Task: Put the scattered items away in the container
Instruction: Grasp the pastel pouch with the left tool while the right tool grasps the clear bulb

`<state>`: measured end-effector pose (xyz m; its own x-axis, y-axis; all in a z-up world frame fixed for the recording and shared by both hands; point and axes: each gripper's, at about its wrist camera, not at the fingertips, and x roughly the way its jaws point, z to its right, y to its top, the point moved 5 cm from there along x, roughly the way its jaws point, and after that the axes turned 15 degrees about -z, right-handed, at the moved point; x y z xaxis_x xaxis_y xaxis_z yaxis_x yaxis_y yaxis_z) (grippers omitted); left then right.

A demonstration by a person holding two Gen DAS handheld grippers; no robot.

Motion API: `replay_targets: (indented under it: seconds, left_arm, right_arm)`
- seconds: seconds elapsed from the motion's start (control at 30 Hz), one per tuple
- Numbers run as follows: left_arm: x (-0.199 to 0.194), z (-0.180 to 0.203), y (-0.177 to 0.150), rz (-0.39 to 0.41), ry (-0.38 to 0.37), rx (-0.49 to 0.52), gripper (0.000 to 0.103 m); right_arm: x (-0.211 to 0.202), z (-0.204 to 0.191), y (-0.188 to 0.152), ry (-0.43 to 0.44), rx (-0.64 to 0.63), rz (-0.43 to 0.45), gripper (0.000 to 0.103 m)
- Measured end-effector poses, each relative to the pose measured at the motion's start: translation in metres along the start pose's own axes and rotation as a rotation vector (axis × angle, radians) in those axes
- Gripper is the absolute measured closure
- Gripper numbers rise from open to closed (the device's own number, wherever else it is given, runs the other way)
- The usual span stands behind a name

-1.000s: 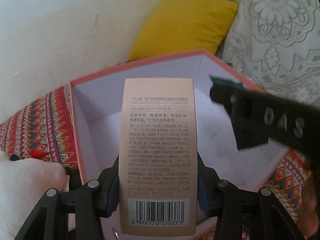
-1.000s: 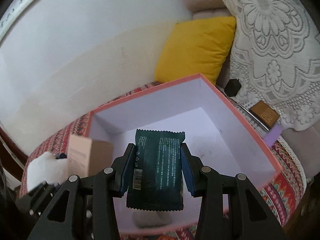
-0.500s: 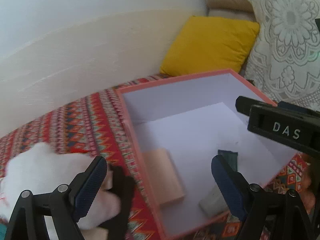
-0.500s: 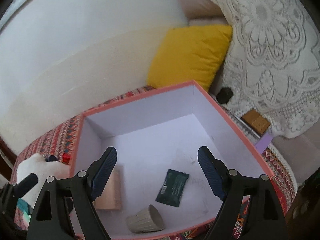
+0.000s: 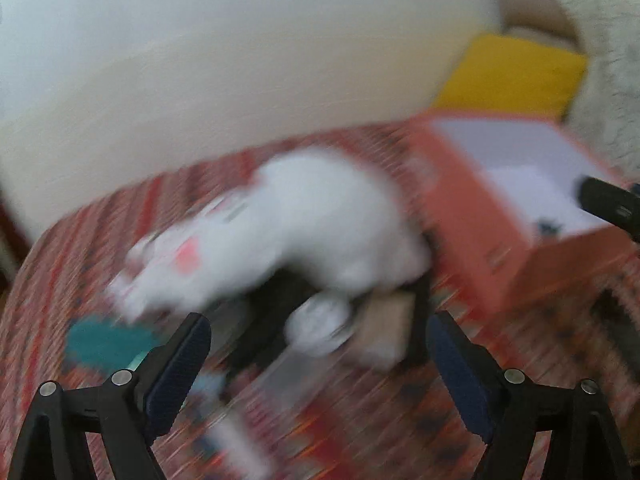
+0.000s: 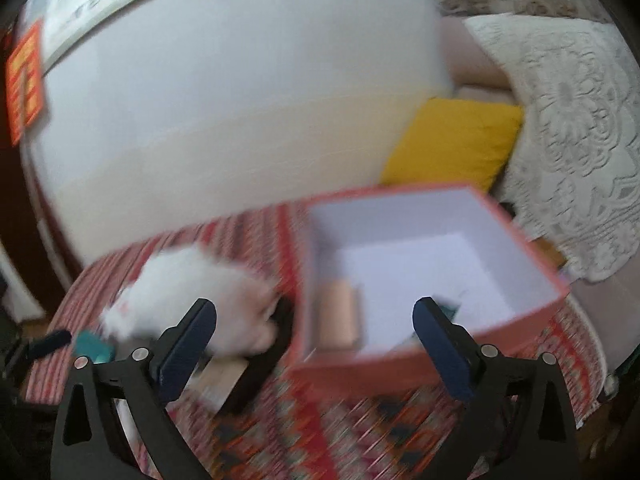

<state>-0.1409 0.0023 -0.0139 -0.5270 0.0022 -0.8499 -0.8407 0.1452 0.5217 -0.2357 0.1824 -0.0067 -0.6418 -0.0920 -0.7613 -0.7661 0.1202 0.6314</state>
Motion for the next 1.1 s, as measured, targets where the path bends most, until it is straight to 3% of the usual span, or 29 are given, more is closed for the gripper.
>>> replay_targets:
  seconds: [0.13, 0.23, 0.37, 0.47, 0.6, 0.67, 0.8, 0.93, 1.0, 1.03, 1.1]
  left_arm:
    - [0.019, -0.078, -0.062, -0.089, 0.053, -0.112, 0.012]
    - [0.042, -0.113, -0.097, -0.159, 0.094, -0.172, 0.012]
    - [0.072, -0.135, -0.120, -0.223, 0.099, -0.231, 0.012]
    - [0.092, -0.140, -0.119, -0.250, 0.086, -0.242, 0.012]
    - [0.116, -0.146, -0.102, -0.263, 0.048, -0.248, 0.012]
    - [0.126, -0.150, -0.091, -0.259, 0.044, -0.246, 0.012]
    - [0.146, -0.158, -0.075, -0.276, 0.004, -0.270, 0.012]
    - [0.163, -0.162, -0.070, -0.306, -0.063, -0.334, 0.011]
    - [0.164, -0.158, -0.062, -0.285, -0.056, -0.330, 0.007]
    - [0.165, -0.157, -0.059, -0.278, -0.054, -0.332, 0.006]
    - [0.169, -0.155, -0.055, -0.260, -0.039, -0.336, 0.005]
  right_arm:
    - [0.028, -0.065, -0.054, 0.091, -0.112, -0.129, 0.003]
    - [0.057, -0.115, -0.091, 0.154, -0.200, -0.243, 0.003]
    - [0.093, -0.173, -0.131, 0.163, -0.343, -0.341, 0.005]
    - [0.113, -0.211, -0.152, 0.153, -0.441, -0.377, 0.010]
    - [0.136, -0.240, -0.160, 0.140, -0.470, -0.400, 0.010]
    - [0.148, -0.249, -0.161, 0.139, -0.477, -0.417, 0.010]
    - [0.172, -0.265, -0.165, 0.127, -0.497, -0.459, 0.027]
    - [0.189, -0.274, -0.162, 0.108, -0.506, -0.453, 0.028]
    - [0.191, -0.277, -0.160, 0.109, -0.525, -0.437, 0.029]
    - [0.192, -0.277, -0.159, 0.114, -0.531, -0.433, 0.032]
    - [0.191, -0.278, -0.157, 0.114, -0.545, -0.417, 0.068]
